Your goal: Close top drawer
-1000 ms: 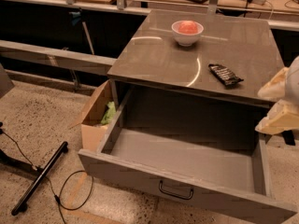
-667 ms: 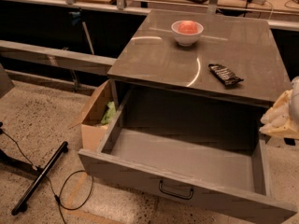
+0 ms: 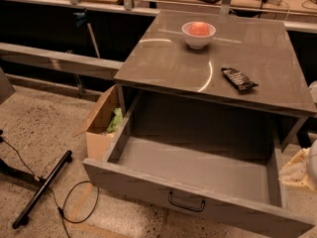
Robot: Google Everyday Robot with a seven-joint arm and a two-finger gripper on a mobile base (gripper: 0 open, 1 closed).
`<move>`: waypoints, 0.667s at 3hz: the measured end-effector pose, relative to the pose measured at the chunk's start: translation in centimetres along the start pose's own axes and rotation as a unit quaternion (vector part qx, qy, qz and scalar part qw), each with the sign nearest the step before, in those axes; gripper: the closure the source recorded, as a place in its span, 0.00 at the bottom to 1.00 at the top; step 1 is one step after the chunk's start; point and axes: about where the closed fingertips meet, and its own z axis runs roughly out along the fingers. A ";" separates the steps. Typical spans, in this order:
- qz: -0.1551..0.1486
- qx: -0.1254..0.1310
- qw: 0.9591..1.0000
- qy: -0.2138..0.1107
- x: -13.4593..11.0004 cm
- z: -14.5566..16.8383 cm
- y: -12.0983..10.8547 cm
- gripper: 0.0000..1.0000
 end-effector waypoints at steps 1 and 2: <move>0.000 0.000 1.000 0.000 0.0 0.0 0.0 1.00; 0.004 -0.006 1.000 0.004 -0.1 0.6 1.0 1.00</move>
Offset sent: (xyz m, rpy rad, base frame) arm -0.0170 0.0124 -0.0214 -0.0021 0.0417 -0.0194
